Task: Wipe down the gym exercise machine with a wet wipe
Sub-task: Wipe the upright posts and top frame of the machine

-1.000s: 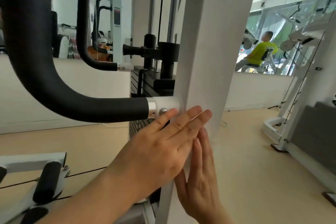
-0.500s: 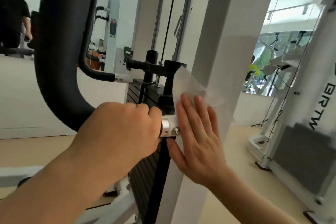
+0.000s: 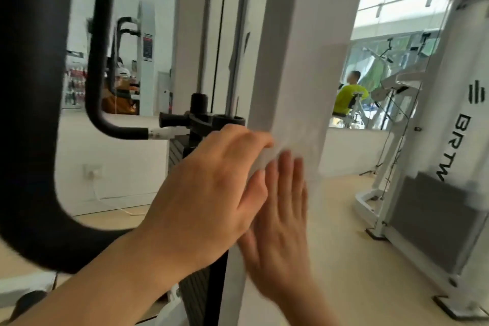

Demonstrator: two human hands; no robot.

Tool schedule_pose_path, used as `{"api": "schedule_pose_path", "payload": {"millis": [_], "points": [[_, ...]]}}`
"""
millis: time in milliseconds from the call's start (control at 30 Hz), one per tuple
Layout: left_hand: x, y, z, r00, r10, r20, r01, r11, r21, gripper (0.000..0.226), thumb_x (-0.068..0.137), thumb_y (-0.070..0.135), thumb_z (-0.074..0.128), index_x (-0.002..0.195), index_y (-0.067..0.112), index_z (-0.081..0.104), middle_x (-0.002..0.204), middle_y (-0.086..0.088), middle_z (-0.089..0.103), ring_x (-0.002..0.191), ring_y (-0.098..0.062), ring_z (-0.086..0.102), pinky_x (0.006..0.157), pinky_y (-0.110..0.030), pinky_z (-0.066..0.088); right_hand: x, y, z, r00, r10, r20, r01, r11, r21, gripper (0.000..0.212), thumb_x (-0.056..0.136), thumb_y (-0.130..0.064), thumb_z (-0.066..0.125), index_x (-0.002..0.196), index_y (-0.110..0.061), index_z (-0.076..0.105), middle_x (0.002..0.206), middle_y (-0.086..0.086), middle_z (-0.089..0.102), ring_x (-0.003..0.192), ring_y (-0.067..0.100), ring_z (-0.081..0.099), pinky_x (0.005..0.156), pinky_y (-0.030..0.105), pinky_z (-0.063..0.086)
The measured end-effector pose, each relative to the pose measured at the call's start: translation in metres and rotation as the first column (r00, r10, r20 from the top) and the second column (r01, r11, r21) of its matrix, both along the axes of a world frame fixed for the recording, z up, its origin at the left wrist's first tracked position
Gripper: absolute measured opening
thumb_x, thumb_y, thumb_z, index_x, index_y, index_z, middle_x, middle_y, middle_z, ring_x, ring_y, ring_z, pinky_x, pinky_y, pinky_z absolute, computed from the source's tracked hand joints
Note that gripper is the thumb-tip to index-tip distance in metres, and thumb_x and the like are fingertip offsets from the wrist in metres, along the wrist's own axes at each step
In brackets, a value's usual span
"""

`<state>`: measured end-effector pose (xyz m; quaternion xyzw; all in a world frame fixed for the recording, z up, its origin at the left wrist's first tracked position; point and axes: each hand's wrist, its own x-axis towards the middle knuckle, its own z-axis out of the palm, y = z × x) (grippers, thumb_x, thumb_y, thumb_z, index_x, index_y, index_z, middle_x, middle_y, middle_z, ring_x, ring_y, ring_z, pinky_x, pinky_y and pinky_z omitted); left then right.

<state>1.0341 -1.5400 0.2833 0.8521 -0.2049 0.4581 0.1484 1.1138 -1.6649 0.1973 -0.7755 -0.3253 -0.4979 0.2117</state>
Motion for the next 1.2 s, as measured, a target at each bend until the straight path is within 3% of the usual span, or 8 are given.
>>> {"api": "schedule_pose_path", "payload": {"millis": [133,233,367,567,767,934,1067,1200], "points": [[0.014,-0.008,0.038,0.992,-0.107,-0.063,0.106,0.994,-0.034,0.027,0.095,0.034,0.049,0.12,0.028,0.052,0.111,0.014,0.046,0.091,0.0,0.053,0.078,-0.008,0.045,-0.005,-0.002,0.008,0.995,-0.091,-0.036,0.091,0.996,-0.009,0.074,0.101,-0.05,0.023,0.155,-0.006,-0.003,0.163,0.016,-0.005,0.15,0.035,-0.001,0.121,0.046,0.003],[0.012,-0.005,0.071,0.974,-0.204,-0.102,0.186,0.969,-0.164,0.034,0.094,0.029,0.054,0.127,0.029,0.048,0.111,0.017,0.048,0.096,0.003,0.055,0.081,-0.006,0.045,0.006,0.0,0.087,1.0,-0.026,0.018,0.025,0.999,0.02,0.068,0.104,-0.046,0.013,0.153,-0.005,-0.009,0.162,0.013,-0.011,0.15,0.034,-0.007,0.122,0.049,0.0],[0.0,-0.006,0.131,0.969,-0.229,-0.089,0.195,0.938,-0.288,0.039,0.093,0.029,0.054,0.131,0.029,0.043,0.109,0.022,0.047,0.094,-0.001,0.058,0.077,-0.018,0.052,0.014,-0.008,0.187,0.997,-0.037,0.065,0.04,0.998,-0.045,0.071,0.103,-0.049,0.013,0.152,-0.005,-0.013,0.162,0.01,-0.017,0.149,0.032,-0.012,0.121,0.047,-0.003],[-0.008,-0.016,0.256,0.994,-0.111,0.0,0.108,0.974,-0.199,0.045,0.092,0.026,0.054,0.135,0.025,0.041,0.129,0.009,0.046,0.107,-0.003,0.052,0.087,-0.018,0.048,0.014,-0.007,0.325,0.998,-0.055,0.04,0.056,0.998,-0.018,0.072,0.104,-0.049,0.014,0.152,0.002,-0.004,0.162,0.009,-0.017,0.15,0.03,-0.01,0.122,0.045,-0.004],[-0.009,-0.024,0.383,0.995,0.015,0.098,-0.001,0.989,-0.145,0.048,0.094,0.024,0.047,0.142,0.02,0.042,0.145,-0.004,0.041,0.124,-0.012,0.048,0.092,-0.025,0.052,0.013,0.0,0.451,0.991,-0.122,0.06,0.123,0.992,-0.002,0.076,0.097,-0.042,0.035,0.153,-0.001,0.004,0.162,0.015,-0.009,0.15,0.034,-0.005,0.122,0.049,0.001],[-0.018,-0.03,0.467,0.973,0.212,0.088,-0.219,0.972,0.079,0.041,0.095,0.026,0.04,0.13,0.013,0.055,0.123,-0.013,0.056,0.099,-0.024,0.061,0.075,-0.037,0.057,-0.01,0.004,0.465,0.988,-0.141,-0.061,0.136,0.987,-0.079,0.079,0.097,-0.038,0.05,0.154,-0.001,0.009,0.162,0.019,-0.004,0.15,0.037,-0.002,0.119,0.052,0.005],[-0.018,-0.022,0.509,0.973,0.214,0.092,-0.223,0.97,0.1,0.037,0.091,0.021,0.046,0.125,0.015,0.059,0.118,-0.009,0.057,0.096,-0.021,0.057,0.077,-0.033,0.054,-0.006,0.002,0.509,0.986,-0.123,-0.113,0.117,0.992,-0.054,0.068,0.102,-0.048,0.018,0.153,-0.002,0.022,0.162,0.019,0.005,0.149,0.038,0.003,0.121,0.049,0.001],[-0.006,-0.011,0.548,0.993,0.114,0.028,-0.112,0.992,-0.058,0.04,0.093,0.02,0.049,0.133,0.016,0.052,0.129,-0.005,0.051,0.113,-0.014,0.052,0.094,-0.019,0.043,0.0,0.011,0.591,0.995,-0.074,-0.065,0.08,0.993,0.087,0.065,0.103,-0.048,0.008,0.154,-0.008,0.003,0.163,0.008,-0.008,0.15,0.029,-0.009,0.122,0.043,-0.005]]}}
